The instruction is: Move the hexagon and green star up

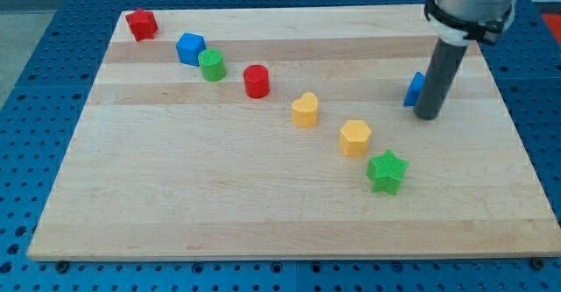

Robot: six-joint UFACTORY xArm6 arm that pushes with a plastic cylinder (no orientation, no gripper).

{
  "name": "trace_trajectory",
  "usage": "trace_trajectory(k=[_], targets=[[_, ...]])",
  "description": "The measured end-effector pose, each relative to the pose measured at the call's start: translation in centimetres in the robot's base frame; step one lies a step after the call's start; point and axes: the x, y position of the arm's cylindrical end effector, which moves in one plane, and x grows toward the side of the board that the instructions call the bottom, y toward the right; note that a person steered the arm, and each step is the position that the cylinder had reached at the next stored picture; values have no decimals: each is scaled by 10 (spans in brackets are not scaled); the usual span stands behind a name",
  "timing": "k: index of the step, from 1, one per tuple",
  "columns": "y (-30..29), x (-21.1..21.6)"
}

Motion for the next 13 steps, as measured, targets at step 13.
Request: trace_trajectory(k=[13], targets=[[-67, 14]])
